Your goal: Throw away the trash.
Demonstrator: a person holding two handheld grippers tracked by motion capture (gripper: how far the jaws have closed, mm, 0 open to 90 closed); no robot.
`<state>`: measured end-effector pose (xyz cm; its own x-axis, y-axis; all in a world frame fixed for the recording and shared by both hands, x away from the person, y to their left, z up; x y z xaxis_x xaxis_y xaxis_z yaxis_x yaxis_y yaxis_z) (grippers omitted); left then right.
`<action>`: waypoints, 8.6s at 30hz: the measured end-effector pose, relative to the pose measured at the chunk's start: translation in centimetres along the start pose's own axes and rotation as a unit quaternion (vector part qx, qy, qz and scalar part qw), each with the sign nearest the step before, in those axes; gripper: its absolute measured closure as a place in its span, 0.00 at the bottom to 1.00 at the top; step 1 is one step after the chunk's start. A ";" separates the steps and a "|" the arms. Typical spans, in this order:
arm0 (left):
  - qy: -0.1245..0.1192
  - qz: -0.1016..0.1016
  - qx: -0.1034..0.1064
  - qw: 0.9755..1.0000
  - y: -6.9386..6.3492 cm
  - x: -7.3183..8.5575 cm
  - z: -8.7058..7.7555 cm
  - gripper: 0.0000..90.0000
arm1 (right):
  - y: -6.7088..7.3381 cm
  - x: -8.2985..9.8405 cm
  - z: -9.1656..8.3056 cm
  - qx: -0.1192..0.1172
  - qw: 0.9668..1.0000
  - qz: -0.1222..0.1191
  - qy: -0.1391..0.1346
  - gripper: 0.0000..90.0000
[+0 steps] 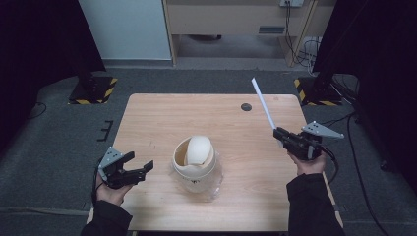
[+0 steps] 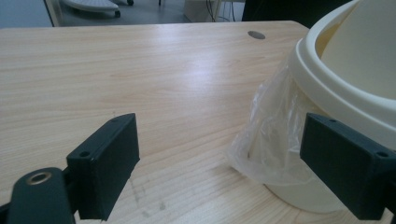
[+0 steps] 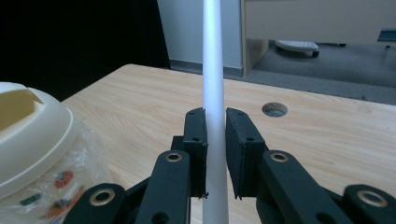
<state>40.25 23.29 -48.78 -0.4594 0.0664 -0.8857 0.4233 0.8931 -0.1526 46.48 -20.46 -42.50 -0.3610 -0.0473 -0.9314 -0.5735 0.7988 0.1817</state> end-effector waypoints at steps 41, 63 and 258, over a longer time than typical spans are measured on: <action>-0.124 0.009 0.071 0.990 -8.7 -12.1 0.6 0.12 | 4.9 -2.2 -0.5 -0.077 0.996 -0.038 -0.034 0.88; -0.132 0.036 0.114 0.984 -14.8 -16.1 2.7 0.13 | 6.5 -2.2 -0.5 -0.108 0.992 -0.047 -0.044 0.88; 0.198 0.058 -0.067 0.976 4.0 6.8 2.6 0.42 | -3.1 10.7 3.9 0.053 0.989 0.017 0.137 0.08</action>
<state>40.85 26.12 -56.58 -0.6918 0.3147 -0.6499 0.3966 0.9177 0.0223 47.28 -21.09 -54.26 -0.5737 -0.1685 -0.8015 -0.4820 0.8607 0.1640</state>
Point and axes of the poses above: each handheld gripper's, and its own axes: z roughly forward along the jaws, x roughly out of its underside, y roughly to its left, the point moved 10 cm from there along z, roughly forward along the jaws, and after that the axes turned 3 degrees about -x, right-handed, at the moved point
